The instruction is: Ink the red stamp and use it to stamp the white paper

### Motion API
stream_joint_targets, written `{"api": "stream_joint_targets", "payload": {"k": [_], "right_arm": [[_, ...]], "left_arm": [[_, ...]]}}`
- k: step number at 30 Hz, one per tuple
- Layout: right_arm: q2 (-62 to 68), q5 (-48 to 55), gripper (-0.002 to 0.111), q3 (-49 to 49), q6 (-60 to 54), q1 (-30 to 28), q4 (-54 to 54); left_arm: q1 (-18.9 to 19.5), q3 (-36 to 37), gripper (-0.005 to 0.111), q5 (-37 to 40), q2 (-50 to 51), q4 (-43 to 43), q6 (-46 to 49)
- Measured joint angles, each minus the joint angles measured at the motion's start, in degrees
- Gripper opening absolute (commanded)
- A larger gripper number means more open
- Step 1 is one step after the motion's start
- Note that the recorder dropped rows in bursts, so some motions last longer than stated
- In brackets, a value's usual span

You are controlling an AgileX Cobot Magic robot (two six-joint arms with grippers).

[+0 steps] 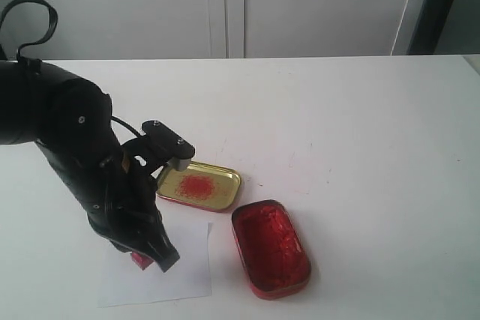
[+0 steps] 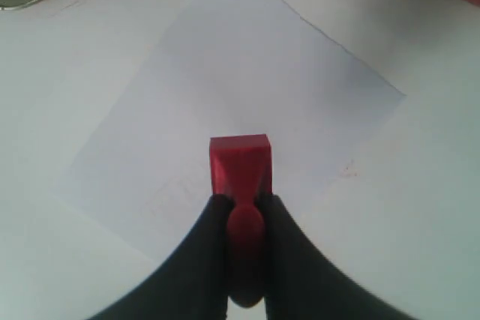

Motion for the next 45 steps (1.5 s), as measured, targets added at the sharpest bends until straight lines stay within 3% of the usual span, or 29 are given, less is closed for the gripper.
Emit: {"api": "stream_joint_targets", "payload": {"k": [8, 18, 45], "right_arm": [[0.00, 0.00, 0.000, 0.00, 0.91, 0.00, 0.00], [0.00, 0.00, 0.000, 0.00, 0.91, 0.00, 0.00], [0.00, 0.00, 0.000, 0.00, 1.01, 0.00, 0.00]], "left_arm": [[0.00, 3.65, 0.000, -6.40, 0.00, 0.08, -7.09], [0.00, 5.84, 0.000, -12.17, 0.00, 0.08, -8.73], [0.00, 4.82, 0.000, -12.79, 5.74, 1.14, -9.59]]}}
